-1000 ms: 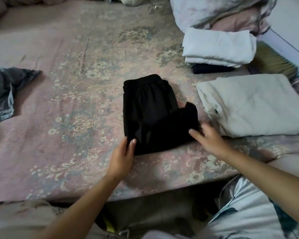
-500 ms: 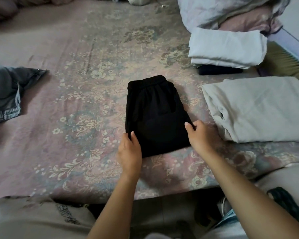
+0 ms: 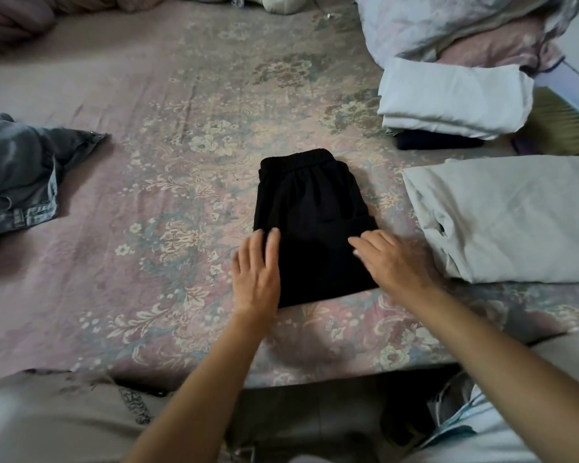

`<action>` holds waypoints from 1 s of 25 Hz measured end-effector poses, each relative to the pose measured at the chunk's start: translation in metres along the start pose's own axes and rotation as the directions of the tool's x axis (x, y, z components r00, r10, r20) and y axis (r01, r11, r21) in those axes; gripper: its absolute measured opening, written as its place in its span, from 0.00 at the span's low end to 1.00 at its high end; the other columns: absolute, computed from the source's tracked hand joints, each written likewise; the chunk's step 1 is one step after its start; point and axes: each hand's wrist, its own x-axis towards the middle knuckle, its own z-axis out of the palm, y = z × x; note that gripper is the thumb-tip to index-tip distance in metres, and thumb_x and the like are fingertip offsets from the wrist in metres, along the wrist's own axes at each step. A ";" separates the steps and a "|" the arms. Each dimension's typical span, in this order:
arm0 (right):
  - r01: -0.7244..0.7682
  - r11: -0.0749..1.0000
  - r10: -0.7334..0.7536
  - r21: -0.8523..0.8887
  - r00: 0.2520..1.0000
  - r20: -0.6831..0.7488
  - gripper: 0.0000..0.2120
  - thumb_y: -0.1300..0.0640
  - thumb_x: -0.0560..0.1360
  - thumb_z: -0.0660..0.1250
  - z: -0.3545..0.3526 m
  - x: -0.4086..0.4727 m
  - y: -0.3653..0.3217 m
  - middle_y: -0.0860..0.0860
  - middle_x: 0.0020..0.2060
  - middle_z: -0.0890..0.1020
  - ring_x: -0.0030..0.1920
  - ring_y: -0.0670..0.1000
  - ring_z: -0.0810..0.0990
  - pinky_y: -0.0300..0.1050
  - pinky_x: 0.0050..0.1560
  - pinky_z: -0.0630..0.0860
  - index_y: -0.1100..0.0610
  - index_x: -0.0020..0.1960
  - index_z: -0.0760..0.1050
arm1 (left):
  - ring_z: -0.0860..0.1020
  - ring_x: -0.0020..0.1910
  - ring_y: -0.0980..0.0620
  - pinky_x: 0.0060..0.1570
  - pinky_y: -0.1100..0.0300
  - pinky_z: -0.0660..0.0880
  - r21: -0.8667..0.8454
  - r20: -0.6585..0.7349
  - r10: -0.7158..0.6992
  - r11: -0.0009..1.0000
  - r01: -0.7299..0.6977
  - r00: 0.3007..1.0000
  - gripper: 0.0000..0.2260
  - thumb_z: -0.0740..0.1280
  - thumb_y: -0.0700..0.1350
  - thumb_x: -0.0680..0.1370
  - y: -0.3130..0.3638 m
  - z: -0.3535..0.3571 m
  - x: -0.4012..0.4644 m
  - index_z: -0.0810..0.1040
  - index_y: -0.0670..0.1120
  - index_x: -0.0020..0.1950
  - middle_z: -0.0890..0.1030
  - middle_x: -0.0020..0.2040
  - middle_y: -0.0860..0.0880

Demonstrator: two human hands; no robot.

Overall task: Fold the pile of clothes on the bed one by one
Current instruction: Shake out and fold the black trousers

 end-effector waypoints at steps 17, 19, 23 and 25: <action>-0.649 0.522 -0.245 0.554 0.508 0.826 0.11 0.57 0.72 0.73 -0.088 0.009 0.036 0.46 0.47 0.83 0.50 0.47 0.81 0.40 0.50 0.75 0.49 0.53 0.77 | 0.74 0.32 0.61 0.34 0.68 0.69 -0.665 0.706 0.297 0.591 0.456 0.643 0.06 0.66 0.37 0.73 -0.032 -0.092 -0.002 0.78 0.47 0.46 0.76 0.34 0.54; -0.739 0.332 -0.126 0.586 0.581 0.804 0.16 0.50 0.71 0.72 -0.084 0.020 0.033 0.44 0.51 0.84 0.54 0.44 0.81 0.40 0.55 0.74 0.50 0.57 0.77 | 0.77 0.35 0.59 0.36 0.67 0.73 -0.687 0.694 -0.022 0.279 0.671 0.720 0.05 0.65 0.36 0.76 -0.038 -0.079 0.009 0.77 0.45 0.46 0.78 0.38 0.51; -0.749 0.276 0.488 0.602 0.649 0.584 0.13 0.46 0.77 0.64 -0.035 0.032 0.004 0.48 0.43 0.82 0.48 0.50 0.81 0.42 0.45 0.72 0.55 0.51 0.77 | 0.83 0.47 0.51 0.42 0.60 0.78 -0.584 0.803 -0.365 -0.317 0.747 0.472 0.14 0.63 0.51 0.79 -0.034 -0.045 0.011 0.79 0.43 0.56 0.83 0.51 0.44; -0.763 0.368 0.638 0.531 0.623 0.452 0.13 0.47 0.79 0.59 -0.032 0.032 -0.012 0.48 0.35 0.77 0.40 0.52 0.77 0.40 0.38 0.70 0.56 0.46 0.74 | 0.82 0.51 0.48 0.50 0.53 0.79 -0.583 0.786 -0.452 -0.316 0.749 0.421 0.16 0.67 0.53 0.77 -0.021 -0.040 -0.002 0.79 0.43 0.56 0.83 0.53 0.44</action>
